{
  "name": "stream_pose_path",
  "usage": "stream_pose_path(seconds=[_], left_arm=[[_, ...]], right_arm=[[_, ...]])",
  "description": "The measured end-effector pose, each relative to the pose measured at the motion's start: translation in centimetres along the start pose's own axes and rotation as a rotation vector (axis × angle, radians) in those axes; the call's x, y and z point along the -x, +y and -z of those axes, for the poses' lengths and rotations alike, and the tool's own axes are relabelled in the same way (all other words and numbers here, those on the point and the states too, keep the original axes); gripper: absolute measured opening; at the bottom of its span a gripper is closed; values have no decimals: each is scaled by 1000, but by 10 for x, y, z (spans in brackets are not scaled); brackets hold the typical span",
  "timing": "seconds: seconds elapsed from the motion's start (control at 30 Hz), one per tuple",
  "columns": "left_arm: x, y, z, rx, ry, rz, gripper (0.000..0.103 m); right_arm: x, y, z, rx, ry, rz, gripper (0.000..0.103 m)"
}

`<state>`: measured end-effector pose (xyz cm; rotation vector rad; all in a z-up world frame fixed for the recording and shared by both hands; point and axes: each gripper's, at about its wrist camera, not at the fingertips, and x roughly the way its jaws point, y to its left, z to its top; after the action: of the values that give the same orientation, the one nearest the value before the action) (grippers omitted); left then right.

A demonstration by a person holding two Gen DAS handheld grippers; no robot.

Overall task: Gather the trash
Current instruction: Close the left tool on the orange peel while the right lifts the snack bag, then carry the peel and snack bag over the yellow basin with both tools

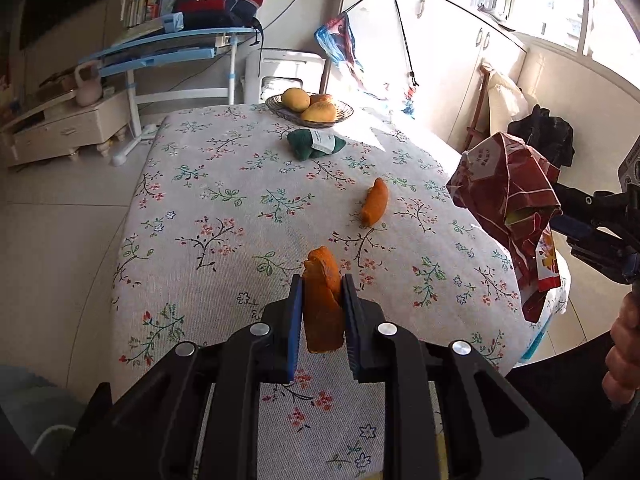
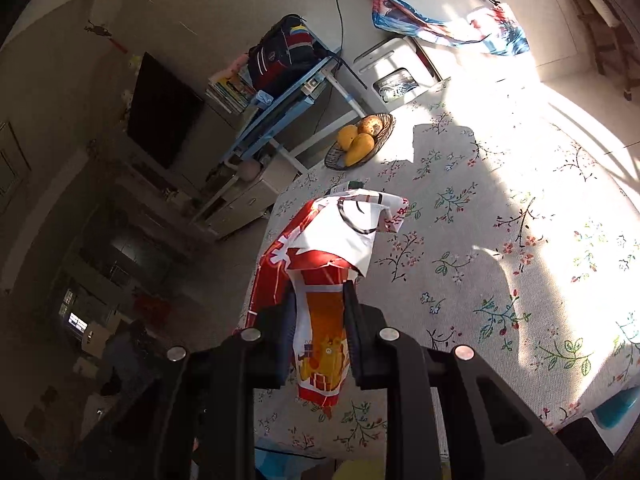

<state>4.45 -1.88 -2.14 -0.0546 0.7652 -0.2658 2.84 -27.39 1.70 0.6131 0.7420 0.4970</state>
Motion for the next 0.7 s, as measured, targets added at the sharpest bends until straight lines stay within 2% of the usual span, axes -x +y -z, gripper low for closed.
stream_pose_path(seconds=[0.13,0.5,0.7], left_arm=[[20,0,10,-7,-23,-11,18],[52,-3,42,-8,-32,-51,18],[62,-4,55,-2,-26,-56,18]], right_arm=[[8,16,24,56,-9,0,23],[17,31,74,161,63,16,23],[21,40,115,216,157,26,23]])
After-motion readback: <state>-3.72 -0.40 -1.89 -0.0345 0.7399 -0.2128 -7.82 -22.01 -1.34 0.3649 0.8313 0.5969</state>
